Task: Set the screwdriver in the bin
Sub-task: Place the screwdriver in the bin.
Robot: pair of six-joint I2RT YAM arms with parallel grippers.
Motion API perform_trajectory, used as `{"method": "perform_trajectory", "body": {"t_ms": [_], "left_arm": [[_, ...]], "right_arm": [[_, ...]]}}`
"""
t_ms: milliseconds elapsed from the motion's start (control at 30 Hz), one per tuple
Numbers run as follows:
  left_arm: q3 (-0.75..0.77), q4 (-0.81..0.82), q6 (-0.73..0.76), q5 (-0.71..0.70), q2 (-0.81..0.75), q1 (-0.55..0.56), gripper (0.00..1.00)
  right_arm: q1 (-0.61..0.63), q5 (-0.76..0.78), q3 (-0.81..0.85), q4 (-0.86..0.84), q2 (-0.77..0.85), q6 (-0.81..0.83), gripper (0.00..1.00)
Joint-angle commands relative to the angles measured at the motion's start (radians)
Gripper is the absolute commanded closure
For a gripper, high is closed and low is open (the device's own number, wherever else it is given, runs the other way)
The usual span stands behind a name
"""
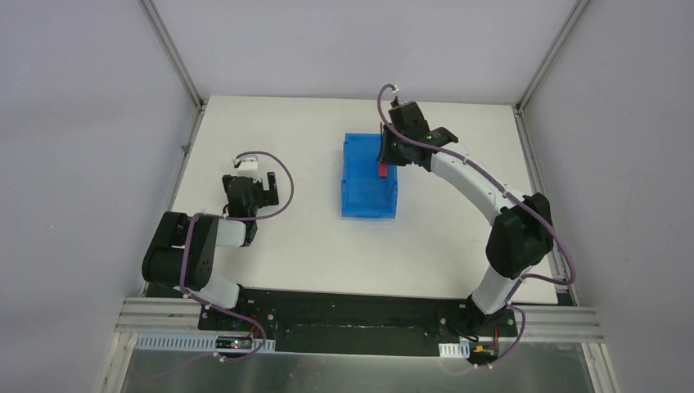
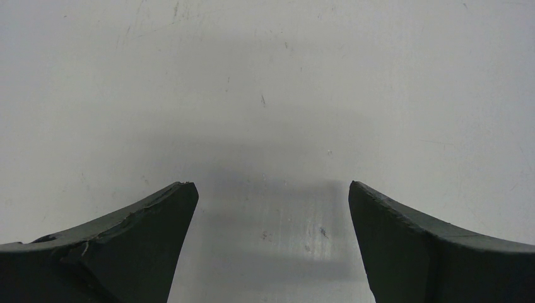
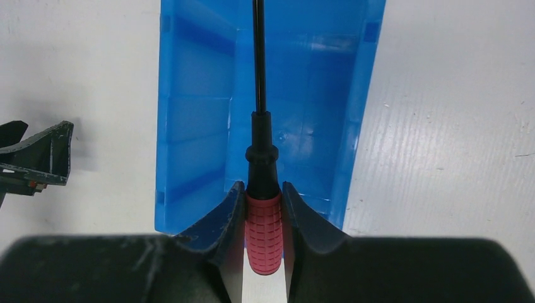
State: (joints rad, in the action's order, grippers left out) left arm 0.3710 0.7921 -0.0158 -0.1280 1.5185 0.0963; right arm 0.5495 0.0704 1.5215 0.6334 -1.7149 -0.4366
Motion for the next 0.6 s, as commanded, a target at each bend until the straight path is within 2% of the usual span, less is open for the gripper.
{"method": "perform_trajectory", "body": {"t_ms": [0,567], "left_arm": [[0.002,0.029,-0.006,0.009,-0.014,-0.012,0.01],[0.003,0.029,-0.006,0.009,-0.013,-0.012,0.01]], "right_arm": [[0.041,0.083,0.029,-0.066,-0.026,-0.048,0.86],[0.14,0.215,0.006,-0.112,-0.191,-0.133,0.86]]}}
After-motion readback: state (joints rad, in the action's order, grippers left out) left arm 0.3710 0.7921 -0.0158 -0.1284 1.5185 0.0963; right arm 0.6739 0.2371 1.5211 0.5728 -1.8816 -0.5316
